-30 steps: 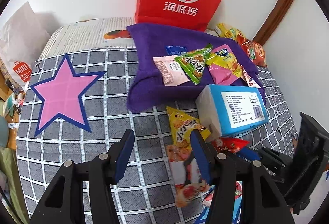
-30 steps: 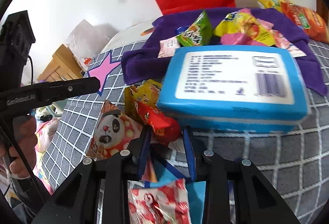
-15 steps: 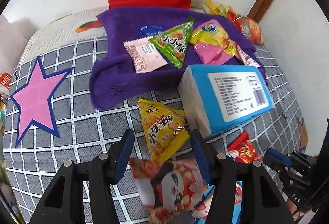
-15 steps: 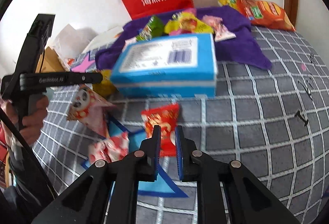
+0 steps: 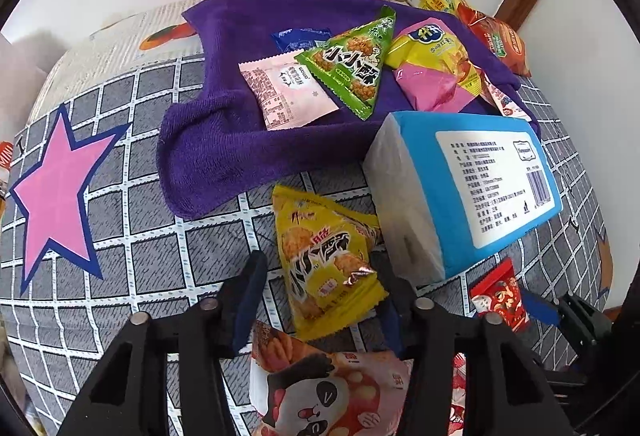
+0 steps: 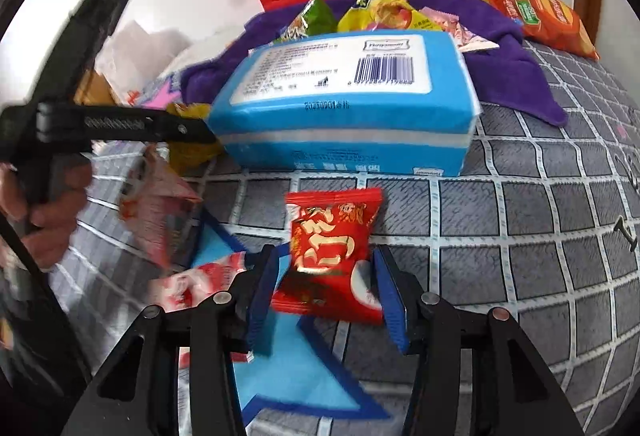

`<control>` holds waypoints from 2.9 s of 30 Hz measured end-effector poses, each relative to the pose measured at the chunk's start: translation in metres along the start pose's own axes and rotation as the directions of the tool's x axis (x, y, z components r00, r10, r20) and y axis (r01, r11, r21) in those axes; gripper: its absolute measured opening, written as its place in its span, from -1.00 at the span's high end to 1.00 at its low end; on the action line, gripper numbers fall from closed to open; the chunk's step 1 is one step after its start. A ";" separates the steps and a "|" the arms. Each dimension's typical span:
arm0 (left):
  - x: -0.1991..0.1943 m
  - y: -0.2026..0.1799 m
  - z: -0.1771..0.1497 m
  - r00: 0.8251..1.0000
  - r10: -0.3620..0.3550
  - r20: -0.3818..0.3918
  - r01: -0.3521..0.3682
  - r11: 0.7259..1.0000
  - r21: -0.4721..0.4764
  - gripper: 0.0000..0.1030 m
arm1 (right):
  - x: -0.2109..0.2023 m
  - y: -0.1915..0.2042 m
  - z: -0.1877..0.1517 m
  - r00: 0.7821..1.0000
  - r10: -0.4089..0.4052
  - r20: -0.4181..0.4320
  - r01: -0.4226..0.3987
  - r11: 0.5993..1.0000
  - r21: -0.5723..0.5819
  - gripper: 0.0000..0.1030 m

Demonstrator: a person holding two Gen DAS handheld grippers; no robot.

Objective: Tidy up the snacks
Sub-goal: 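Carry the yellow snack bag and red packet over the purple towel with both tools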

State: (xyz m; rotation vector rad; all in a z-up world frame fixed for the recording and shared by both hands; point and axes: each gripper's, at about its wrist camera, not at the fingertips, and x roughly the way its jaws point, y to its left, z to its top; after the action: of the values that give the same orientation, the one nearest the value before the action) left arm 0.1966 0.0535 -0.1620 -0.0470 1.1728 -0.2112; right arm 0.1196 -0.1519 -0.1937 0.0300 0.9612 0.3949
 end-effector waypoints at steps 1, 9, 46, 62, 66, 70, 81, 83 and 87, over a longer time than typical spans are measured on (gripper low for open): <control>0.001 0.000 0.000 1.000 -0.006 0.001 0.006 1.000 -0.001 0.26 | 0.001 0.002 0.000 1.000 -0.026 0.015 0.026 1.000 -0.012 0.14; -0.012 0.007 -0.003 0.999 -0.032 0.037 0.032 0.999 -0.024 0.34 | 0.000 -0.006 0.000 0.999 -0.027 0.021 0.027 1.000 0.011 0.18; -0.110 0.000 0.061 0.948 -0.048 0.314 0.053 0.999 -0.009 0.34 | -0.099 -0.063 0.176 0.965 -0.115 0.236 0.087 0.988 0.125 0.21; -0.083 0.004 0.116 0.958 -0.023 0.284 0.043 0.997 -0.065 0.34 | -0.048 -0.073 0.258 0.969 -0.010 0.246 -0.015 0.995 0.100 0.21; -0.070 0.006 0.127 0.960 -0.048 0.276 0.080 0.991 -0.105 0.34 | -0.027 -0.083 0.261 0.980 -0.021 0.196 -0.005 0.991 0.133 0.21; -0.055 0.002 0.144 0.964 -0.072 0.257 0.107 0.987 -0.122 0.34 | -0.024 -0.089 0.260 0.982 -0.021 0.190 -0.002 0.993 0.119 0.21; -0.010 -0.003 0.157 0.981 -0.054 0.184 0.079 0.989 -0.129 0.34 | -0.015 -0.105 0.258 0.987 -0.045 0.155 0.025 0.991 0.130 0.21; -0.007 -0.003 0.157 0.984 -0.044 0.172 0.067 0.990 -0.126 0.34 | -0.010 -0.103 0.258 0.989 -0.049 0.142 0.031 0.992 0.122 0.20; -0.005 -0.006 0.155 0.984 -0.038 0.172 0.058 0.992 -0.111 0.34 | 0.000 -0.101 0.259 0.992 -0.034 0.120 0.020 0.993 0.119 0.20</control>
State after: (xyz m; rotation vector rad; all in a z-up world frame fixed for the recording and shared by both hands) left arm 0.3363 0.0369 -0.0960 -0.1922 1.0133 -0.1780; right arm 0.3590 -0.2078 -0.0644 0.1465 0.8628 0.3076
